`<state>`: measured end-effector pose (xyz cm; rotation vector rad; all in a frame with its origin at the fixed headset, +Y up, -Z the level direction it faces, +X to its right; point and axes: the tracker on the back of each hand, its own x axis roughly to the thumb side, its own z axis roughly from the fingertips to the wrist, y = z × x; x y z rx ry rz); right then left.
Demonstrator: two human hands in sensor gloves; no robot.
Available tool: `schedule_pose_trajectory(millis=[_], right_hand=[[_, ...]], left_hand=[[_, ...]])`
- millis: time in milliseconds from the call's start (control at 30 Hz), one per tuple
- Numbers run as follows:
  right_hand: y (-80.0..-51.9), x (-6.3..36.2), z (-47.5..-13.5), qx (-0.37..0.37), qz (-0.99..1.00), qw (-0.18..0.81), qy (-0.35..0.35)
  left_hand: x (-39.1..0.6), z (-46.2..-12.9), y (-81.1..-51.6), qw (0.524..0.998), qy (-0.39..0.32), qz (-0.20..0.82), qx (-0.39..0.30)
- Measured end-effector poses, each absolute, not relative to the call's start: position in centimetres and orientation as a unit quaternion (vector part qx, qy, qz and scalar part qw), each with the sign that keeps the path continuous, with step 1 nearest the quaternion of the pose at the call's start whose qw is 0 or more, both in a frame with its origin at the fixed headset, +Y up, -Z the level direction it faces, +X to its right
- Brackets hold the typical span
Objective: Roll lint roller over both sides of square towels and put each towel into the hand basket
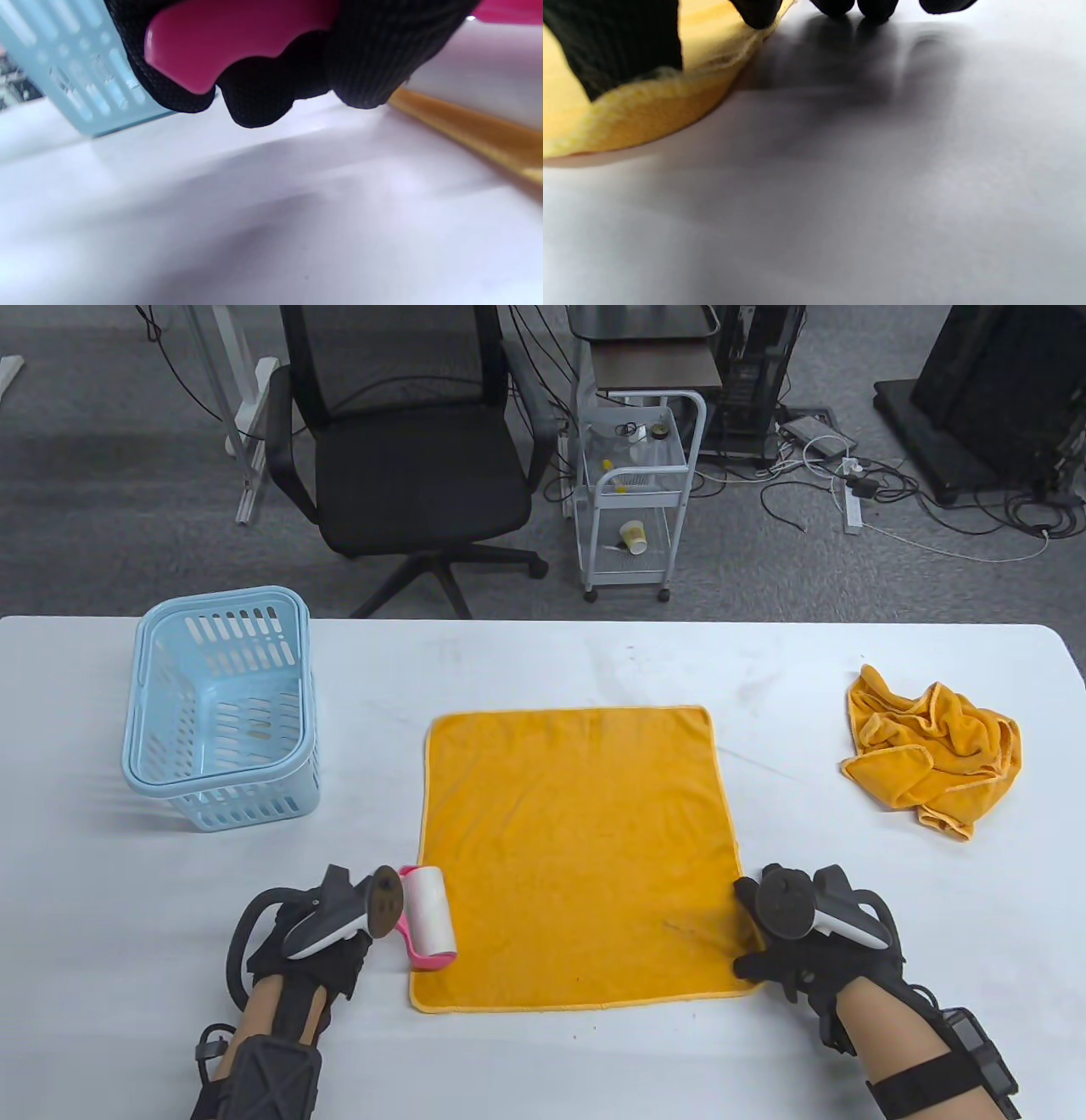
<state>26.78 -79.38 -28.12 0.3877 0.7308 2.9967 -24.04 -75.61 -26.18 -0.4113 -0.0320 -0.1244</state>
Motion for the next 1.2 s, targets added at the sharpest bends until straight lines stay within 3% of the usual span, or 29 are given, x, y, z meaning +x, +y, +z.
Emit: schedule_pose_trajectory(millis=[200,667,867,1000,1200], right_hand=[[-79.4,26.8,-28.1,0.124,0.964,0.019,0.235],[-79.4,26.8,-28.1,0.124,0.964,0.019,0.235],[-79.4,26.8,-28.1,0.124,0.964,0.019,0.235],[-79.4,26.9,-28.1,0.121,0.964,0.025,0.235],[-79.2,27.0,-28.1,0.121,0.965,0.030,0.229]], left_hand=[[-28.7,-25.8,-75.2,0.982,0.070,0.043,-0.172],[-34.0,-25.7,-78.2,0.958,0.205,-0.002,-0.200],[-33.9,-25.8,-78.5,0.956,0.203,-0.018,-0.210],[-32.6,-25.5,-75.3,0.964,0.177,-0.016,-0.197],[-25.9,-24.9,-69.4,0.995,0.041,-0.015,-0.095]])
